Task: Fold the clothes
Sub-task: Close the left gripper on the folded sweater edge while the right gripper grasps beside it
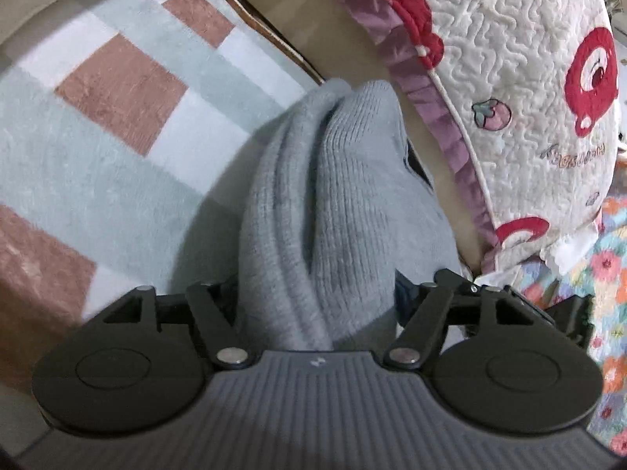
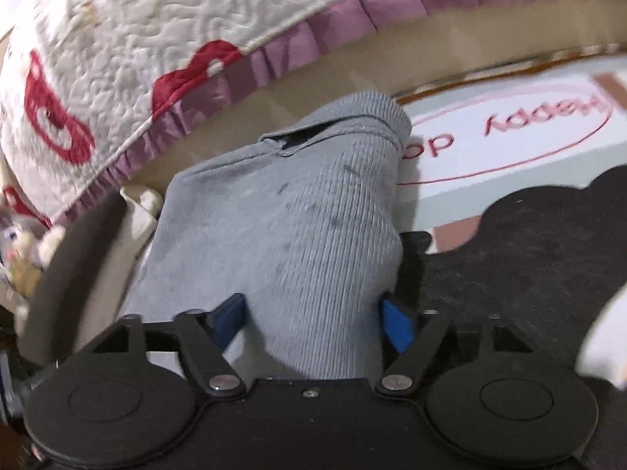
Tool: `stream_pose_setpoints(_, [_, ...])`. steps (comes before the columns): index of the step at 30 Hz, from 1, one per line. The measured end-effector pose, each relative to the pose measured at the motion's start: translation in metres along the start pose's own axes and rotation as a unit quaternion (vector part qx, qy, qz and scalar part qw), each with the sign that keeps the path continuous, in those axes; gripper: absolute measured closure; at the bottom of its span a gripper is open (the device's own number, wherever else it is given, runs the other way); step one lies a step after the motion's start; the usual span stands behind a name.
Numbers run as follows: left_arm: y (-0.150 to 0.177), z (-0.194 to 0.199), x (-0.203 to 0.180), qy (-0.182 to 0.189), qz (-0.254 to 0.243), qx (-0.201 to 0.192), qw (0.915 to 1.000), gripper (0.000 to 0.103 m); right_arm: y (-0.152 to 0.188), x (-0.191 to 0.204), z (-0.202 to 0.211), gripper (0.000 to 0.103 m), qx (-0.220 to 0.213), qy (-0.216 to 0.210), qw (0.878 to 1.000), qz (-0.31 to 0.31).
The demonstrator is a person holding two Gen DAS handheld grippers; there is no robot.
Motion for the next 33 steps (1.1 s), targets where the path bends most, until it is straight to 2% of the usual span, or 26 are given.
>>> stream_pose_setpoints(2, [0.0, -0.004, -0.006, -0.007, -0.027, -0.004, 0.9996, 0.034, -0.008, -0.005, -0.012, 0.019, 0.001, -0.004, 1.0, -0.017])
stream_pose_setpoints(3, [0.0, -0.005, -0.008, -0.007, -0.039, -0.008, 0.9992, 0.048, -0.011, -0.006, -0.017, 0.02, -0.001, -0.006, 1.0, -0.026])
stream_pose_setpoints(4, [0.0, -0.005, -0.01, -0.008, -0.05, -0.012, 0.9986, 0.053, -0.015, -0.007, -0.021, 0.025, -0.002, -0.008, 0.999, -0.035])
stream_pose_setpoints(5, [0.0, -0.004, -0.015, -0.014, -0.069, -0.017, 0.9974, 0.058, -0.015, -0.001, -0.02, 0.036, -0.009, -0.007, 1.0, -0.009])
stream_pose_setpoints(6, [0.001, -0.002, -0.021, -0.024, -0.092, -0.024, 0.9951, 0.06, -0.012, 0.009, -0.015, 0.042, -0.017, 0.0, 0.999, 0.034])
stream_pose_setpoints(7, [0.001, 0.0, -0.028, -0.035, -0.115, -0.03, 0.9923, 0.061, -0.01, 0.019, -0.011, 0.044, -0.025, 0.007, 0.997, 0.076])
stream_pose_setpoints(9, [0.003, 0.003, -0.041, -0.055, -0.161, -0.043, 0.9845, 0.064, -0.007, 0.036, -0.001, 0.047, -0.039, 0.017, 0.993, 0.112])
stream_pose_setpoints(13, [0.004, 0.009, -0.055, -0.05, -0.187, -0.053, 0.9796, 0.066, -0.01, 0.067, 0.013, 0.049, -0.062, 0.03, 0.984, 0.167])
stream_pose_setpoints(15, [0.003, 0.021, -0.063, -0.022, -0.187, -0.057, 0.9805, 0.067, -0.014, 0.078, 0.024, 0.049, -0.073, 0.021, 0.983, 0.164])
stream_pose_setpoints(17, [0.001, 0.036, -0.074, -0.013, -0.179, -0.05, 0.9824, 0.067, -0.015, 0.083, 0.038, 0.049, -0.078, 0.016, 0.985, 0.153])
stream_pose_setpoints(19, [0.003, 0.045, -0.081, -0.017, -0.178, -0.029, 0.9835, 0.066, -0.013, 0.086, 0.052, 0.049, -0.078, 0.013, 0.986, 0.147])
stream_pose_setpoints(21, [0.006, 0.04, -0.072, -0.027, -0.144, 0.001, 0.9892, 0.065, -0.007, 0.078, 0.053, 0.049, -0.052, 0.024, 0.989, 0.137])
stream_pose_setpoints(25, [0.019, 0.016, -0.041, -0.053, -0.09, 0.062, 0.9926, 0.061, 0.008, 0.045, 0.032, 0.048, -0.005, 0.059, 0.994, 0.095])
stream_pose_setpoints(26, [0.021, 0.015, -0.036, -0.059, -0.083, 0.067, 0.9926, 0.059, 0.013, 0.038, 0.027, 0.047, 0.004, 0.068, 0.994, 0.086])
stream_pose_setpoints(29, [0.023, 0.023, -0.025, -0.052, -0.047, 0.07, 0.9951, 0.058, 0.019, 0.035, 0.031, 0.044, -0.007, 0.058, 0.994, 0.089])
stream_pose_setpoints(33, [0.022, 0.018, -0.019, -0.055, -0.043, 0.08, 0.9944, 0.051, 0.016, 0.023, 0.025, 0.036, 0.014, 0.043, 0.996, 0.072])
Point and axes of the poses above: each gripper's, at about its wrist camera, not at the fingertips, and z roughly against the way its jaws point, x to its left, y to its underside, the point moved 4 cm from there along -z, roughly the way its jaws point, and after that the axes turned 2 degrees about x, right-handed, at the moved point
